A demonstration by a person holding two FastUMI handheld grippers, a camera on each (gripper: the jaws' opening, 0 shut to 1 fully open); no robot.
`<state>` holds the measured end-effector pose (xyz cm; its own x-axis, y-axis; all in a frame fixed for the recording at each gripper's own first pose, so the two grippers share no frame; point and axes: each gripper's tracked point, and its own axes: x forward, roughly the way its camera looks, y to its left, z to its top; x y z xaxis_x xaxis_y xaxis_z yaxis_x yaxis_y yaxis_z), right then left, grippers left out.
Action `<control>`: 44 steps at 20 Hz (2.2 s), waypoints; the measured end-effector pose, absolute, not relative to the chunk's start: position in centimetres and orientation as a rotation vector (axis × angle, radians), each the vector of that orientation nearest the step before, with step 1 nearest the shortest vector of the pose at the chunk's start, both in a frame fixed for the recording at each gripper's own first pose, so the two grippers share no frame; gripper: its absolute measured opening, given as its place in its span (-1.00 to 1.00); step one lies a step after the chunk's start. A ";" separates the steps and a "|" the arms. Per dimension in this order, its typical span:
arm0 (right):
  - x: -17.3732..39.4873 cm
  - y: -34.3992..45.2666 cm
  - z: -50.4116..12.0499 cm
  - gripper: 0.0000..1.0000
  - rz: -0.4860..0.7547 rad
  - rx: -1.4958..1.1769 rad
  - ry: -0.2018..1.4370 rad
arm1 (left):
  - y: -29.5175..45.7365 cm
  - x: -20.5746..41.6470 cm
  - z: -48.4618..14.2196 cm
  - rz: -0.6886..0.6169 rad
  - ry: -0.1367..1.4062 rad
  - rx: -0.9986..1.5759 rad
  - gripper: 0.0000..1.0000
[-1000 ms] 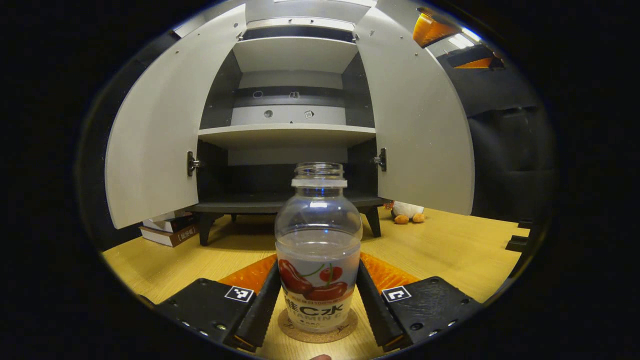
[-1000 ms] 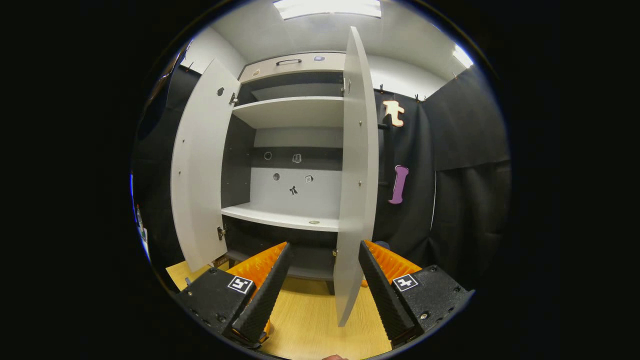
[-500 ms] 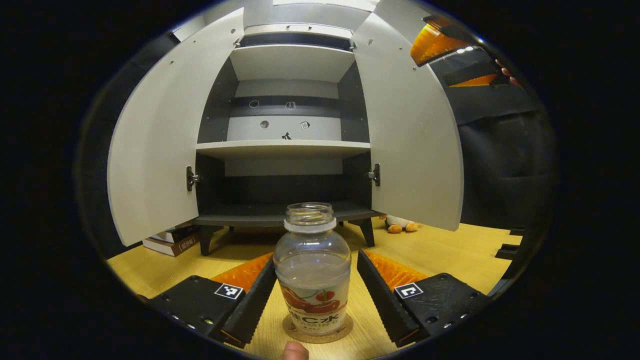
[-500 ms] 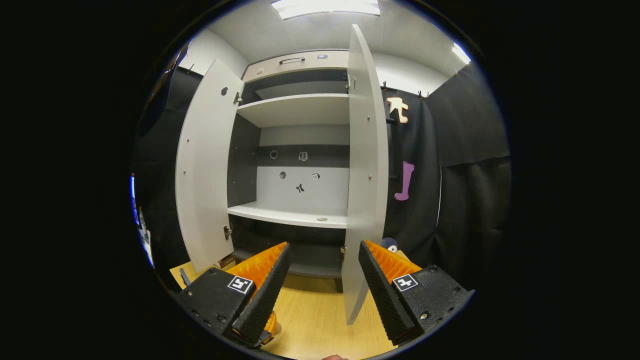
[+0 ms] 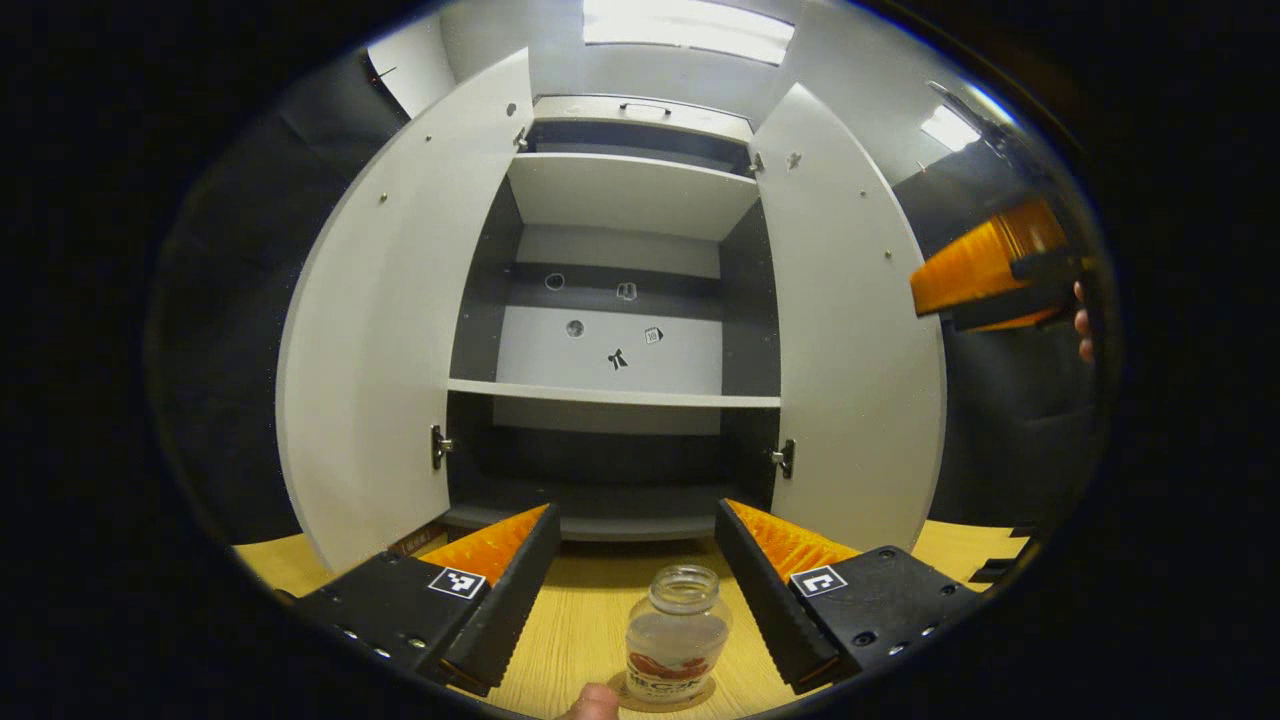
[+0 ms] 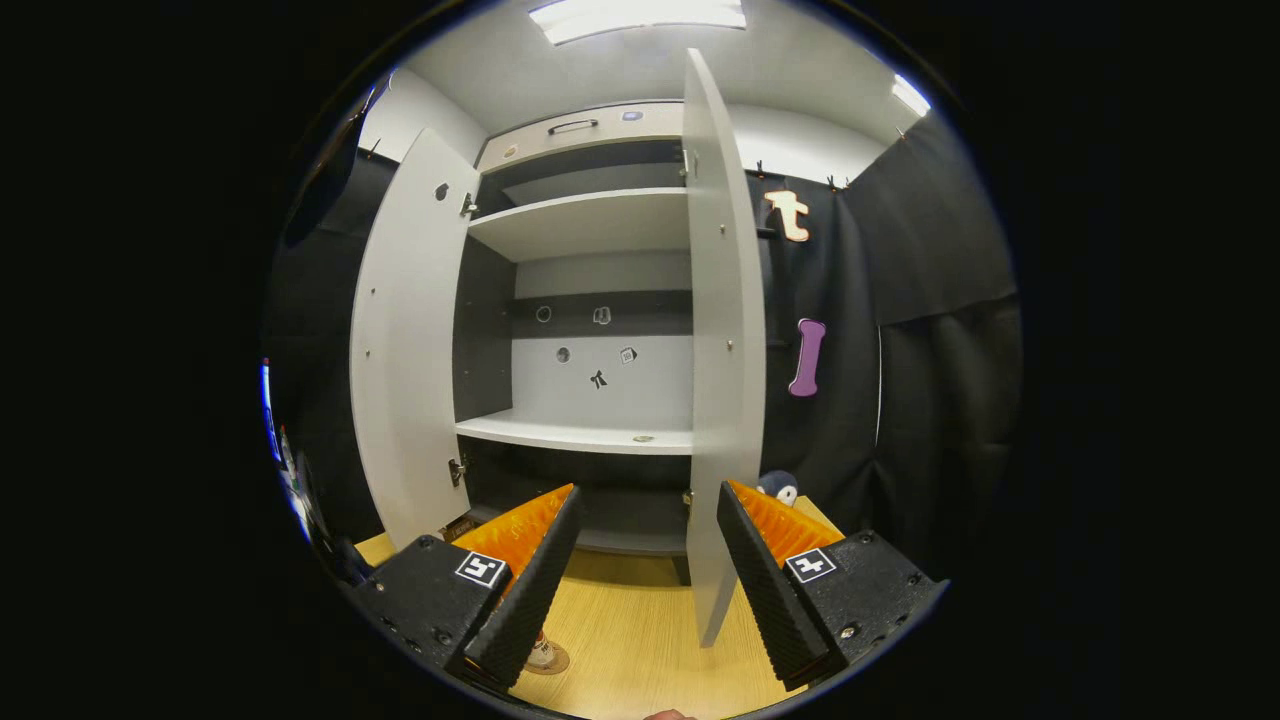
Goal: Grasp the bottle in the cabinet with the left hand and place it on the coaster, then close the right door with the right hand and the left door with the left hand.
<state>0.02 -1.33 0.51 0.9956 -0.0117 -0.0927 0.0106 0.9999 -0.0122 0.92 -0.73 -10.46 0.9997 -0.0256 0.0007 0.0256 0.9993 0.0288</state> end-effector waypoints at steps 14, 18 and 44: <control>0.0 -6.4 10.1 0.67 -0.037 0.022 -0.163 | 0.4 -0.2 -2.0 -0.022 0.012 -0.022 0.87; 1.4 -11.8 14.0 0.67 -0.109 0.002 -0.215 | 1.0 -0.8 -2.1 -0.001 0.030 -0.016 0.94; 9.1 -9.1 15.7 0.62 -0.121 0.016 -0.128 | 5.6 -2.0 -1.9 0.091 0.029 0.032 0.87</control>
<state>9.07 -9.11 15.65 0.9845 -0.1218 0.1261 0.1197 0.9925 0.0240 -1.95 5.57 -1.91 0.9954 0.0913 -0.0274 -0.0904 0.9954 0.0329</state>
